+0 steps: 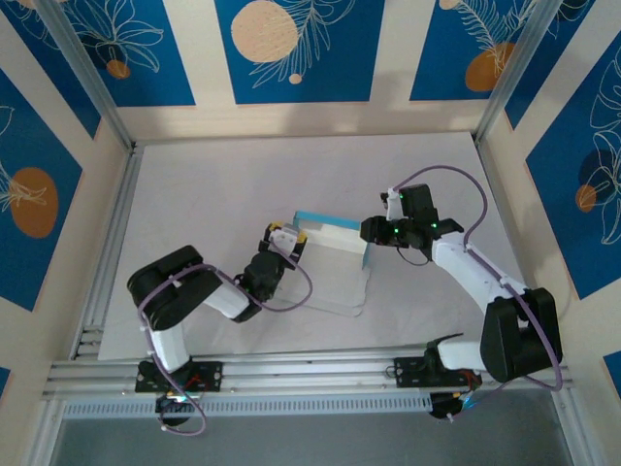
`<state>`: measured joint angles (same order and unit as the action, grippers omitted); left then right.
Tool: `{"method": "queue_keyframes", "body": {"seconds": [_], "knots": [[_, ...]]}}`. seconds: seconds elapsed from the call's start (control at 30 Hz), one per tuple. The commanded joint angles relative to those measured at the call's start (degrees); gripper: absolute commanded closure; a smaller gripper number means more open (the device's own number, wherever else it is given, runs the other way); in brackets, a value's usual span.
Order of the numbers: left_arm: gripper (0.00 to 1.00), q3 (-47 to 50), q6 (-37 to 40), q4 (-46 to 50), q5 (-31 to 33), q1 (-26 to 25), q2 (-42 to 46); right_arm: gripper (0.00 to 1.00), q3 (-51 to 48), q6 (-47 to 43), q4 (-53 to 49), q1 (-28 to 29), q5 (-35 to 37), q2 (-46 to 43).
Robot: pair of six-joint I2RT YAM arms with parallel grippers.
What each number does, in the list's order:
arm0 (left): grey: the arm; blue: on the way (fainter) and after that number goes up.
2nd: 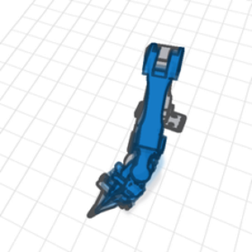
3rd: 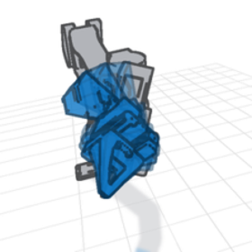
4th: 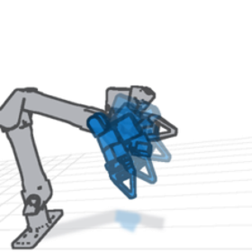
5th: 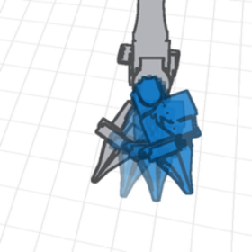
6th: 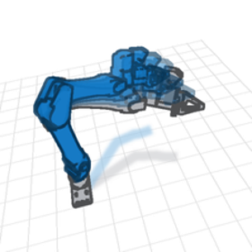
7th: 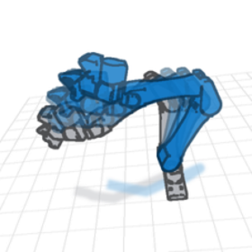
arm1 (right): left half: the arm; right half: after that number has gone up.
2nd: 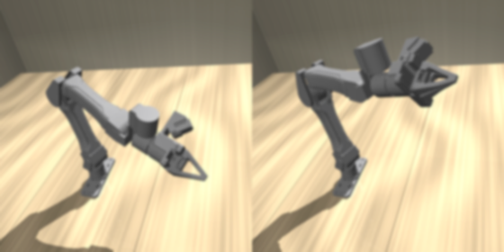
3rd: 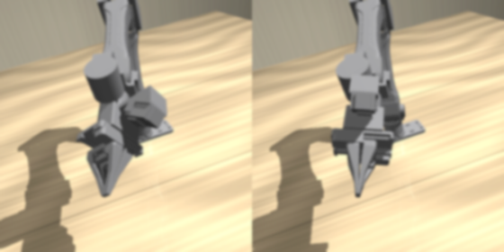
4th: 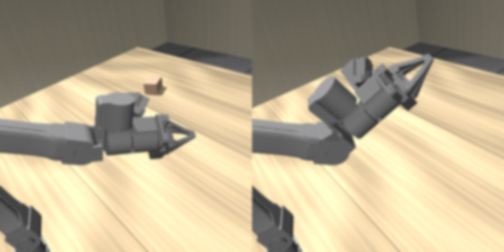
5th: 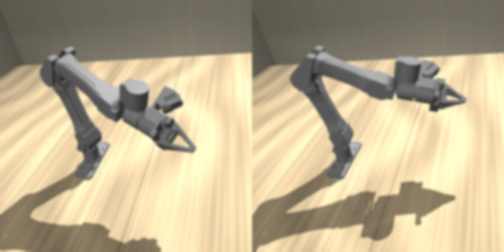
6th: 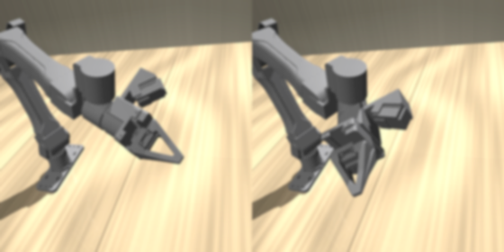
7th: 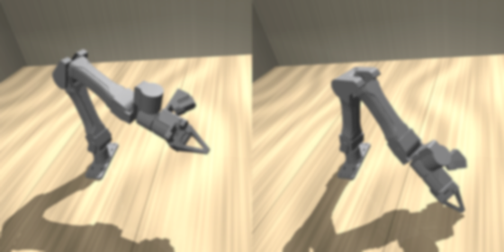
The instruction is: Fold the paper box
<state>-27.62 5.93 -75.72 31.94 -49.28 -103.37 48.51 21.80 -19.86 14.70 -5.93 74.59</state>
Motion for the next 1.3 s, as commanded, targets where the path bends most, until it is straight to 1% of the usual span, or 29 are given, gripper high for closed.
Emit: {"method": "queue_keyframes", "body": {"seconds": [0.0, 0.13, 0.4, 0.57, 0.67, 0.8, 0.9, 1.1, 1.2, 1.27], "knots": [[0.43, 0.30, -0.01, 0.40, -2.66, -0.12, 0.65, 0.60, -2.31, 0.80, 0.35, 0.40, 1.72, -0.93], [0.45, -0.46, 1.96, 1.84, -6.01, 0.23, 0.11, 0.61, -3.22, -0.43, 2.27, 0.35, 1.06, -1.46], [0.45, -4.41, 0.20, 4.48, -6.20, 3.40, -1.73, 0.66, -2.99, -2.66, 2.74, 0.37, 0.83, -1.60], [0.45, -6.64, -0.74, 6.10, -8.96, 5.55, -1.57, 0.68, -2.29, -3.85, 2.37, 0.41, 0.15, -1.30], [0.53, -7.08, -1.09, 6.76, -11.14, 6.74, -1.22, 0.70, -1.76, -4.28, 2.19, 0.42, -0.15, -0.94], [0.72, -7.46, -0.80, 7.24, -14.80, 7.27, -1.71, 0.71, -1.36, -4.71, 2.51, 0.46, -0.44, -0.61], [0.82, -7.56, -0.08, 7.10, -15.55, 7.34, -1.86, 0.71, -0.70, -4.80, 2.78, 0.45, -0.78, 0.00], [1.00, -7.22, 1.00, 6.11, -10.03, 7.25, -1.84, 0.70, 0.85, -3.49, 4.61, 0.73, -1.56, 1.68], [1.00, -6.95, 2.21, 4.47, -6.42, 6.47, -2.16, 0.66, 2.23, -2.57, 4.77, 1.27, -1.62, 2.96], [1.00, -7.10, 3.30, 3.68, -5.41, 5.79, -2.58, 0.61, 2.73, -2.41, 4.73, 1.88, -1.07, 3.15]]}}
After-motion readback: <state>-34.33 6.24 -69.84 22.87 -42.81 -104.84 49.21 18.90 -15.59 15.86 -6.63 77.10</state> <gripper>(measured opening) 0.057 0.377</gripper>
